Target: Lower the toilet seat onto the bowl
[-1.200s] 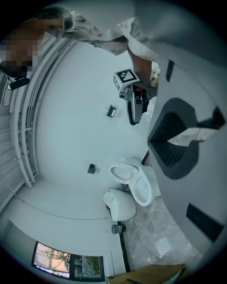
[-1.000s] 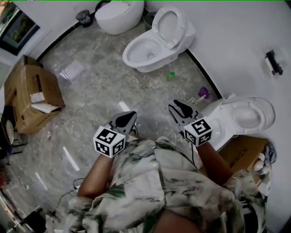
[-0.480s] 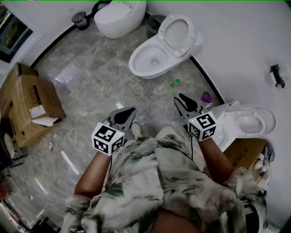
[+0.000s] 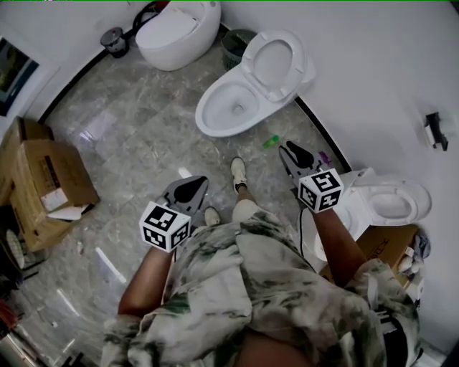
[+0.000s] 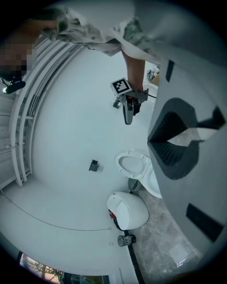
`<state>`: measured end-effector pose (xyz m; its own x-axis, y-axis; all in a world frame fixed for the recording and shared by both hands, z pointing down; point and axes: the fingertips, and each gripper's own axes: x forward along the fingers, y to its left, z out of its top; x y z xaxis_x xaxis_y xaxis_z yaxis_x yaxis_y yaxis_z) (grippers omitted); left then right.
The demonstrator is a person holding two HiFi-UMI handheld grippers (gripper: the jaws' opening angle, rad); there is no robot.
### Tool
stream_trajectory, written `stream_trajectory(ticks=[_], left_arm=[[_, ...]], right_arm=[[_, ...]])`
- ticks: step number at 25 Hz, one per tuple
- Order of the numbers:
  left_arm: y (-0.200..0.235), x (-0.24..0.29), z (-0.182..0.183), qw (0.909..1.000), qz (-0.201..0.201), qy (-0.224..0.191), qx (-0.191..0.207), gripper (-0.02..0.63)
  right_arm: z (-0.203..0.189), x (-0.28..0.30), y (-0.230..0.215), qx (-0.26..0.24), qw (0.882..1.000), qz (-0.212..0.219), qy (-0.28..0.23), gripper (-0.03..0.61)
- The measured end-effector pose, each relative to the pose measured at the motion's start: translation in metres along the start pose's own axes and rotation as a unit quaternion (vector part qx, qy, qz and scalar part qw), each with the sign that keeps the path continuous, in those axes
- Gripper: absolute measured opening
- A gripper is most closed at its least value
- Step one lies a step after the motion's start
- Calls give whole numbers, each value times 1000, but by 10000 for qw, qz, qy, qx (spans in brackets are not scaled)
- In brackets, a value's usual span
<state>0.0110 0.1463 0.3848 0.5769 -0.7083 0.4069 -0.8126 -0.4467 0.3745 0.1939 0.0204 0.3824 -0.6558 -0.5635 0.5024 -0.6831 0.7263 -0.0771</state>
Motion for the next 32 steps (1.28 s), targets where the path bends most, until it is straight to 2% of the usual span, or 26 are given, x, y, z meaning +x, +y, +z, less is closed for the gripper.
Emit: stream_trajectory(ticks=[13, 22, 32], left_arm=[[66, 150, 114, 9993, 298, 243, -18, 23], [83, 221, 154, 9984, 396, 389, -54, 23], [101, 255, 181, 9978, 421, 521, 19, 23]], right_arm=[[64, 138, -247, 29, 9991, -424, 81, 110], [70, 205, -366, 94, 9976, -644, 240, 118], [75, 272, -457, -129, 9939, -965, 510, 127]])
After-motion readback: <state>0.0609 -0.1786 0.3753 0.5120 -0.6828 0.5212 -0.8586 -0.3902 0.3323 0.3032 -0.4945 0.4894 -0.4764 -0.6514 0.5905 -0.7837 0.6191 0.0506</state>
